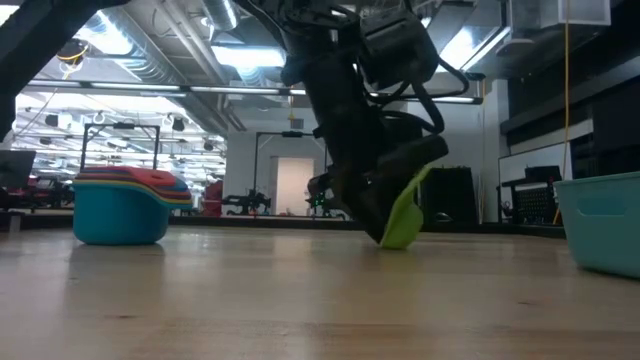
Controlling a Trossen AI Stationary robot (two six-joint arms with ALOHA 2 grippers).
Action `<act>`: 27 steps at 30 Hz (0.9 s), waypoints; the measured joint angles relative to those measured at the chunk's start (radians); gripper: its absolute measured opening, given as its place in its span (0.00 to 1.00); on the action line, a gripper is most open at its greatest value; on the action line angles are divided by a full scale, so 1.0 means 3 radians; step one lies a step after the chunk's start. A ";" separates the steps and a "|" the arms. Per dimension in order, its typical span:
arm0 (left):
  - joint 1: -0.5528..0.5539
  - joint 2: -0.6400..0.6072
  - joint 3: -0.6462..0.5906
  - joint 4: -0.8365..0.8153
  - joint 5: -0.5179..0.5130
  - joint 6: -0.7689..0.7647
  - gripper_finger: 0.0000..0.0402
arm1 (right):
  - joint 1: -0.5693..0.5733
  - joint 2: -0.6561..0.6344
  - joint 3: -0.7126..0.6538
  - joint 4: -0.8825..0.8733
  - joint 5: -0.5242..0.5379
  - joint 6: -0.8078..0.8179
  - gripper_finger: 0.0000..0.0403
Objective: Nest measuring cups in basket
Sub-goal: Stack the green measuring nest cup into the red measuring nest cup
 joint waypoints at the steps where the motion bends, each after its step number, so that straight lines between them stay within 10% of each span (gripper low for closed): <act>1: 0.0000 0.0000 0.0000 -0.0002 0.0000 0.0000 0.26 | 0.0000 0.0000 0.0000 0.0000 0.0001 -0.0001 0.28; 27: -0.0011 0.0015 0.0211 0.0018 0.0085 0.0035 0.01 | 0.0000 0.0000 0.0000 -0.0001 0.0000 0.0002 0.28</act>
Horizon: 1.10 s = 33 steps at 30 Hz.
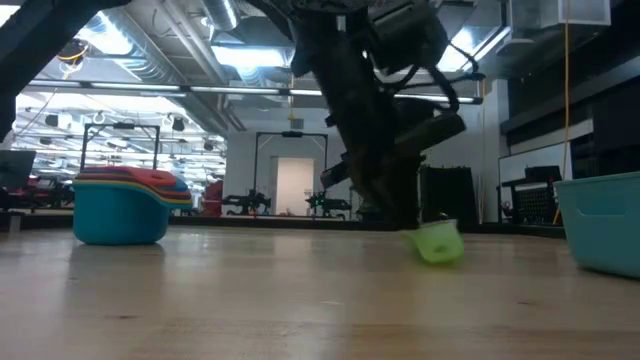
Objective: Nest measuring cups in basket
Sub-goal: Stack the green measuring nest cup into the red measuring nest cup
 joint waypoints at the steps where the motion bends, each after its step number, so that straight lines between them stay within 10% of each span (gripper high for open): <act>1: -0.0002 0.0001 0.0040 -0.0017 -0.0002 0.0024 0.00 | 0.0000 0.0000 0.0000 0.0001 0.0000 0.0003 0.28; 13: -0.0001 -0.0001 0.0381 -0.0283 -0.0019 0.0073 0.00 | 0.0000 0.0000 0.0000 0.0000 -0.0003 0.0018 0.28; 33: -0.0426 -0.0009 0.1646 -0.2529 -0.0468 -0.0683 0.00 | 0.0000 0.0000 0.0000 0.0000 -0.0004 0.0013 0.28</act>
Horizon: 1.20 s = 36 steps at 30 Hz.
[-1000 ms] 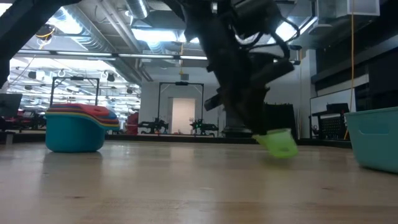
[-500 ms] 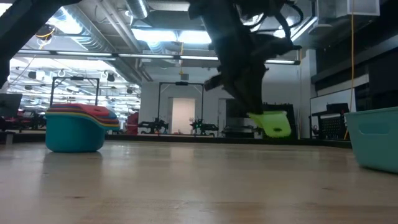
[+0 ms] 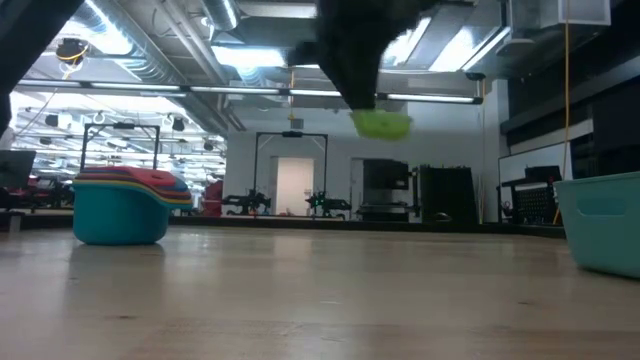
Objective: Nest measuring cups in basket
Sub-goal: Stack the green measuring nest cup into the red measuring nest cup
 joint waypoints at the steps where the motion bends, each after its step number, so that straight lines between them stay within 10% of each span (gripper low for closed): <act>1: -0.0037 0.0000 0.0051 -0.0117 -0.0008 -0.0105 0.00 | 0.0000 0.0000 0.0000 0.0000 0.0000 -0.0001 0.28; 10: -0.0484 -0.0005 0.0151 -0.1061 -0.0094 -0.1416 0.00 | 0.0000 0.0000 0.0000 -0.0001 0.0001 -0.0011 0.28; 24: -0.0900 -0.0264 0.0033 -0.1028 -0.0233 -0.2098 0.00 | 0.0000 0.0001 0.0000 -0.0001 0.0004 -0.0014 0.28; 36: -0.1078 -0.1814 -0.1751 -0.1037 -0.0367 -0.3221 0.00 | 0.0000 0.0001 0.0000 -0.0003 0.0004 -0.0013 0.28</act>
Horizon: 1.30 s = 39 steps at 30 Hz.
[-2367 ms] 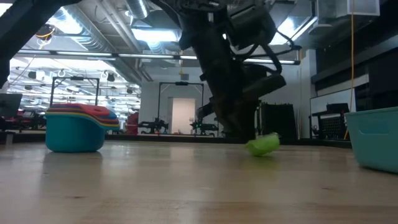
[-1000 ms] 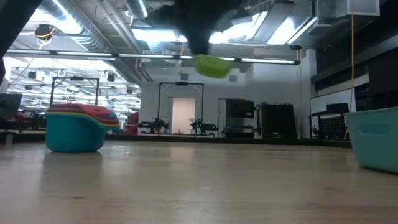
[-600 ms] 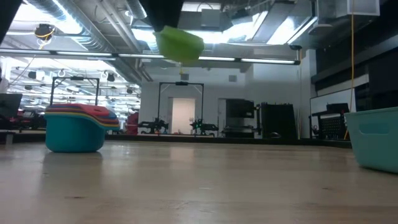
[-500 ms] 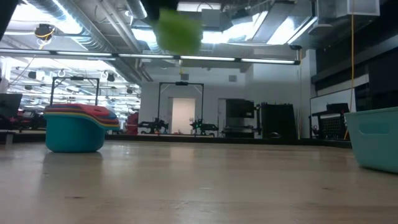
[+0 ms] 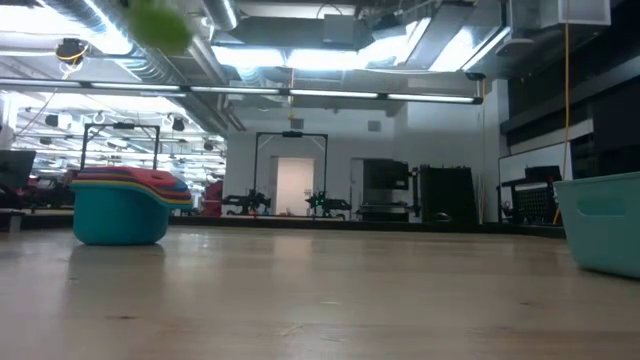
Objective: Nest measuring cups in basket
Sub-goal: Stack the green measuring nest cup into the red measuring nest cup
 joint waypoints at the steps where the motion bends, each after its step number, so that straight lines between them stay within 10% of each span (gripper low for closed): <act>1: -0.0024 -0.0124 -0.0180 0.0003 -0.0004 -0.0196 0.00 | 0.0000 0.0000 0.0000 0.0000 0.0000 -0.0001 0.28; 17: -0.0067 -0.0828 -0.1830 0.0932 -0.0033 -0.1183 0.00 | 0.0000 0.0000 0.0000 0.0001 0.0002 -0.0001 0.28; 39: 0.0163 -0.0705 -0.1934 0.1109 -0.0053 -0.1085 0.00 | 0.0000 0.0000 0.0000 0.0003 0.0006 -0.0083 0.28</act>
